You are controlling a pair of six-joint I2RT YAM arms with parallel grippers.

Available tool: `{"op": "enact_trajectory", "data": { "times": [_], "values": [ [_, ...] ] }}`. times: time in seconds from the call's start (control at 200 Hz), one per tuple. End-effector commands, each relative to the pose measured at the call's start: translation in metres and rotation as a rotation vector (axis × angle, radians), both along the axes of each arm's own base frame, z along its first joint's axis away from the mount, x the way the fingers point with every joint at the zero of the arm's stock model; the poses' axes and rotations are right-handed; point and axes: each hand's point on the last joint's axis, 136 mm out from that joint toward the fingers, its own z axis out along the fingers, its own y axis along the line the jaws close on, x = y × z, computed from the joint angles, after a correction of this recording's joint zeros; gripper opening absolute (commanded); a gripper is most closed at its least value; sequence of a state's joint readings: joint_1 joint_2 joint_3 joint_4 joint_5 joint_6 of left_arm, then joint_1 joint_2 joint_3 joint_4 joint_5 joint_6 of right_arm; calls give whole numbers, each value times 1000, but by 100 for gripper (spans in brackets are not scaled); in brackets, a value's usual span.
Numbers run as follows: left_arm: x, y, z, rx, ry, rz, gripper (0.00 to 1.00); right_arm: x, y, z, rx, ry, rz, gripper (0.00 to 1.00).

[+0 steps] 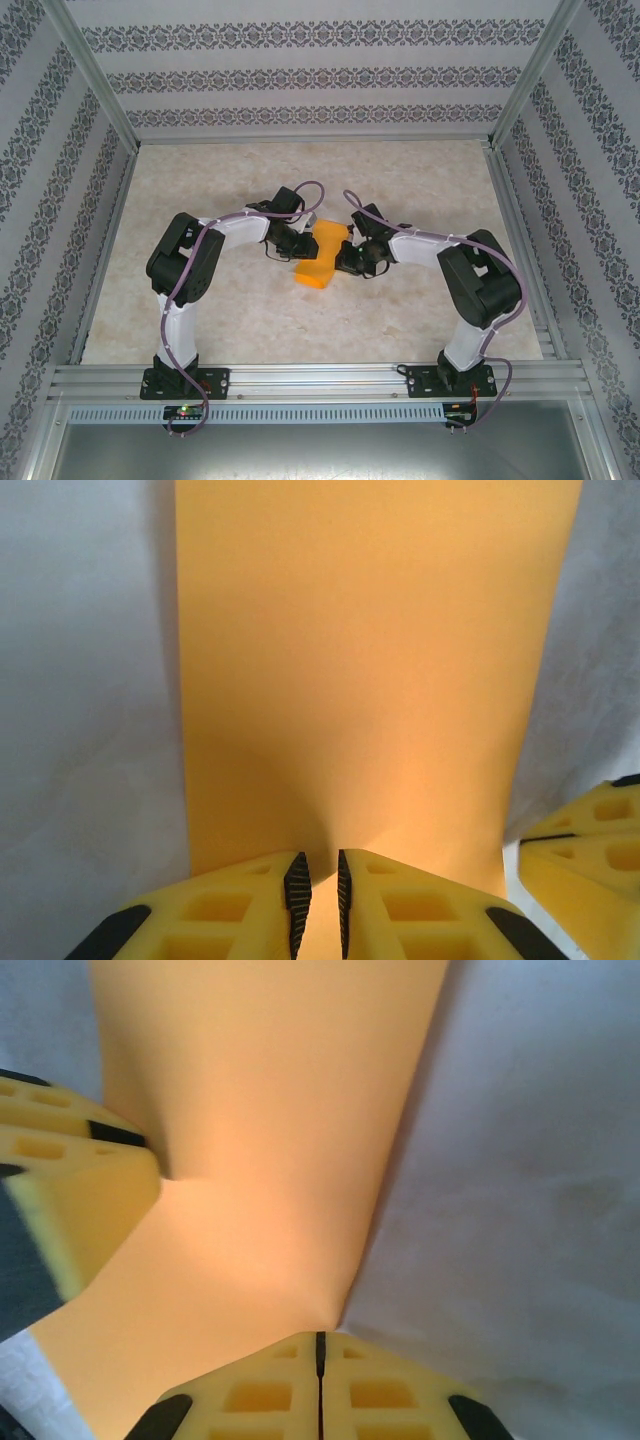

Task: Fold a paper plane with a square sheet of paper (pick it up from the middle)
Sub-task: Fold the square sheet of paper in half at the center of the table.

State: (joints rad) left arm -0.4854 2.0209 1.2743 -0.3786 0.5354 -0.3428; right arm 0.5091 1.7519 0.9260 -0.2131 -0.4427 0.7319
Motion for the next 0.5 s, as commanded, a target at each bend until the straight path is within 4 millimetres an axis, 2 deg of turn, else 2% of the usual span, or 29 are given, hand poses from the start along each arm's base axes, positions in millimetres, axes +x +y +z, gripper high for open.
{"op": "enact_trajectory", "data": {
  "times": [0.0, 0.09, 0.225, 0.495],
  "values": [
    [-50, 46, -68, 248, 195, -5, 23, 11, 17, 21, 85, -58, -28, 7],
    [-50, 45, -68, 244, 197, -4, 23, 14, 28, 18, 113, -46, -18, 7],
    [-51, 46, -68, 243, 194, -1, 23, 9, 37, 2, 88, -6, 23, 8],
    [-49, 46, -67, 244, 190, 0, 23, -23, 24, -24, -9, 68, 76, 8]
  ]
}}
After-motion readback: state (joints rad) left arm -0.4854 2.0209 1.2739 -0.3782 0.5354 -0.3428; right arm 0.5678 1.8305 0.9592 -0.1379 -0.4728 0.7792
